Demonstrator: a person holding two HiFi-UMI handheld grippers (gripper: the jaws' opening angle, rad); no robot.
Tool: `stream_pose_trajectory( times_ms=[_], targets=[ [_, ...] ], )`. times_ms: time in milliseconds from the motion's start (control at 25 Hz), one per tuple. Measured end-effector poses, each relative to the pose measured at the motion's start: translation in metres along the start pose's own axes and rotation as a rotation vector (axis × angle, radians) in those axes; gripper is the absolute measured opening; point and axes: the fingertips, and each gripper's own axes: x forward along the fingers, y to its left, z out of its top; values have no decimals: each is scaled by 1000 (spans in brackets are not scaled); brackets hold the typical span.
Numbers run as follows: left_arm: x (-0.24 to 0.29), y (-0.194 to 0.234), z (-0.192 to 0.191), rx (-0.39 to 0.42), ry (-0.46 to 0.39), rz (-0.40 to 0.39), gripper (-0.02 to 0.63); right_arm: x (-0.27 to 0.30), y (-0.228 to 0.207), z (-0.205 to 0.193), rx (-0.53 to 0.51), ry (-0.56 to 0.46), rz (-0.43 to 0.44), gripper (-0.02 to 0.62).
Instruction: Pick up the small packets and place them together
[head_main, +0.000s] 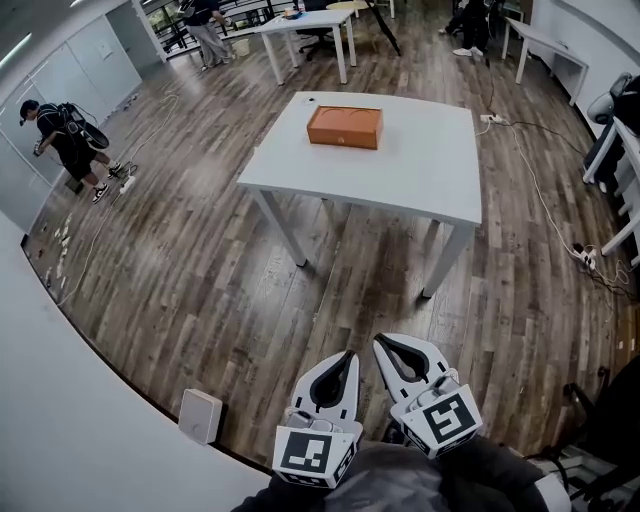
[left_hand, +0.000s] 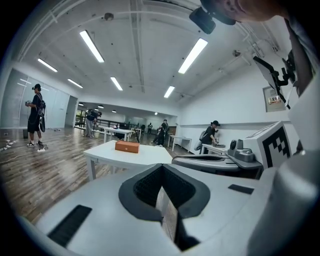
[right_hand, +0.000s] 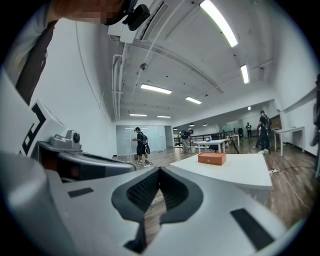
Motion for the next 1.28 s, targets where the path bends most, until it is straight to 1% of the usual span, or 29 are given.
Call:
stream_pose_trajectory(
  times_ms=[200, 480, 720, 840, 960, 1280],
  targets=[
    [25, 59, 27, 4, -19, -24, 0, 56, -3, 14, 1, 11, -28, 5],
    [45, 117, 37, -15, -16, -78, 0, 120, 1, 19, -17, 37, -59, 5],
    [52, 162, 42, -35, -21, -97, 0, 169, 15, 20, -29, 51, -69, 5],
    [54, 175, 45, -27, -25, -116, 0, 183, 22, 22, -34, 53, -74, 5],
    [58, 182, 46, -34, -21, -132, 0, 190, 20, 23, -33, 57, -92, 5],
    [74, 182, 51, -18, -10, -177, 0, 193, 2, 32, -30, 40, -155, 5]
  ],
)
